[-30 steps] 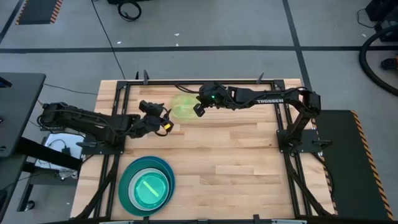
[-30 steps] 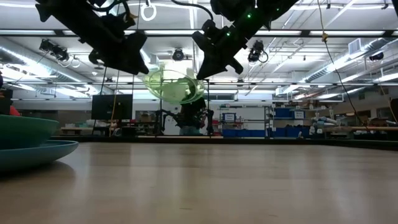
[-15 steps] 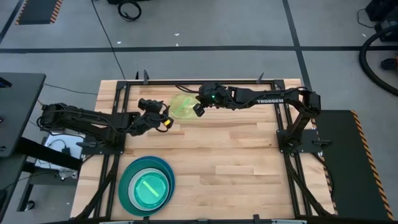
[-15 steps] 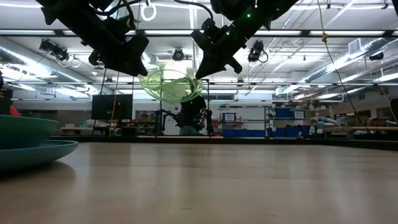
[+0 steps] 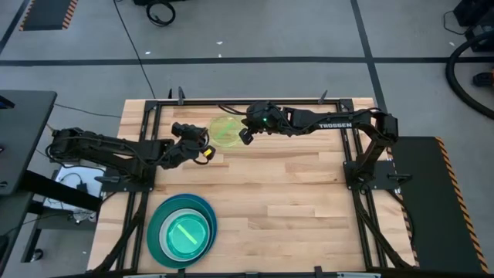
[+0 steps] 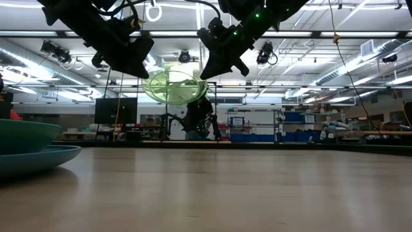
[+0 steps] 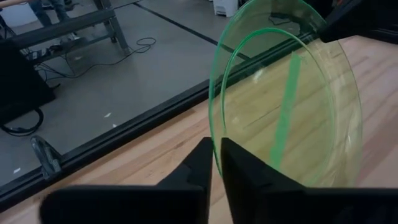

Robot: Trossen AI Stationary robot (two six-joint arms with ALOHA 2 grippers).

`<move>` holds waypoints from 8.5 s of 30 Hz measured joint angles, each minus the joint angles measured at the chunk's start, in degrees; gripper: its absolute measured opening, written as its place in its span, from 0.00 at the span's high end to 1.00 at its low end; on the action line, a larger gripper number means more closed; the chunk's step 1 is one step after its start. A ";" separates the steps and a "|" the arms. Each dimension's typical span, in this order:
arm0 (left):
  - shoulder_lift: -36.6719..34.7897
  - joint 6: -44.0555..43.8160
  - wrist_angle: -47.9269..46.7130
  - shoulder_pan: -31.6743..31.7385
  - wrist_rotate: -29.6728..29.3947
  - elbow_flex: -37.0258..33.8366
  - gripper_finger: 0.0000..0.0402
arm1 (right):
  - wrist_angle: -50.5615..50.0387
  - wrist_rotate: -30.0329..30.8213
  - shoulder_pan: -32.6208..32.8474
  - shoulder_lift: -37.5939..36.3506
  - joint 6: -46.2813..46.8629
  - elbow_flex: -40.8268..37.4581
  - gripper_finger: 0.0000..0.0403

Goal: Stack plastic plates
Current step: Stack the light green plate on top of the light green plate, then return to Home Position

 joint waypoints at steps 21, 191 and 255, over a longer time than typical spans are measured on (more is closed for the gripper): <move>0.02 0.63 -0.06 -0.09 3.25 0.09 0.99 | 2.13 1.09 0.82 -0.04 -1.33 -0.07 0.87; -43.63 15.88 6.93 -18.98 34.55 -23.50 0.99 | 22.05 -8.82 4.51 -23.52 -16.13 -20.34 0.75; -58.53 20.59 9.70 -7.82 43.06 -35.65 0.98 | 31.78 -2.48 4.81 -85.67 0.45 -75.33 0.76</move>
